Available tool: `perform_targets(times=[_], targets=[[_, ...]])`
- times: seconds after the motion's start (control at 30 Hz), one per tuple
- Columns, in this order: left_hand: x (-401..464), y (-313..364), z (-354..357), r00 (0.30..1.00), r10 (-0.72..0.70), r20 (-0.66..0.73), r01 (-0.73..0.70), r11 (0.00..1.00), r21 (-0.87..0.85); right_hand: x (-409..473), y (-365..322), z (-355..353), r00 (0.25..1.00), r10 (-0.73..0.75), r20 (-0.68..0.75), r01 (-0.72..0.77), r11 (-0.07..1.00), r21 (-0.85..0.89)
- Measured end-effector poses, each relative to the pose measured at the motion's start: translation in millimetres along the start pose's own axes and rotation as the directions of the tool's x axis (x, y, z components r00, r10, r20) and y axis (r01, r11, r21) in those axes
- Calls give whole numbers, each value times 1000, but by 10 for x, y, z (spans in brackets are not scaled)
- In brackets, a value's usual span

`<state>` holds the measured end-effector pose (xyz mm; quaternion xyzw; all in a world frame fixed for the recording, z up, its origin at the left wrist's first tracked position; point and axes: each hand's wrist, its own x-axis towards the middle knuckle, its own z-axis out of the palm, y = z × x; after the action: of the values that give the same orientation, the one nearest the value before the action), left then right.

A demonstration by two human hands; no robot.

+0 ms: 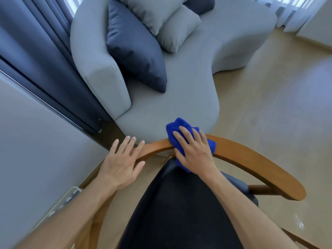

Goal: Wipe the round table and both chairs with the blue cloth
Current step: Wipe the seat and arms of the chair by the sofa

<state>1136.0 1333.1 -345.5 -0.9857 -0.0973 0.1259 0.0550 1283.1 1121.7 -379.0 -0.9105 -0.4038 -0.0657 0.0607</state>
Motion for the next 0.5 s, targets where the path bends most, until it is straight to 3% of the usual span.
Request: perform_targets(times=[0.1,0.17,0.23,0.3,0.37,0.5], targets=[[-158,-45,4,998,-57,3,57,997,-42,-510,696,-94,953,282,-111,-288,957,-43],[-170,-35,17,998,-59,-1,58,996,-62,-679,885,-163,852,510,-116,-515,857,-8],[-151,-35,34,998,-64,-21,62,995,-73,-611,791,-137,770,620,-152,-628,778,-7],[-146,-38,64,997,-63,-34,60,995,-79,-441,548,-95,775,609,-168,-618,787,1],[-142,-49,87,998,-57,-27,54,994,-95,-183,231,-34,832,534,-149,-536,844,26],[-158,-45,83,997,-61,-35,57,991,-122,250,-782,94,963,255,-90,-233,951,203]])
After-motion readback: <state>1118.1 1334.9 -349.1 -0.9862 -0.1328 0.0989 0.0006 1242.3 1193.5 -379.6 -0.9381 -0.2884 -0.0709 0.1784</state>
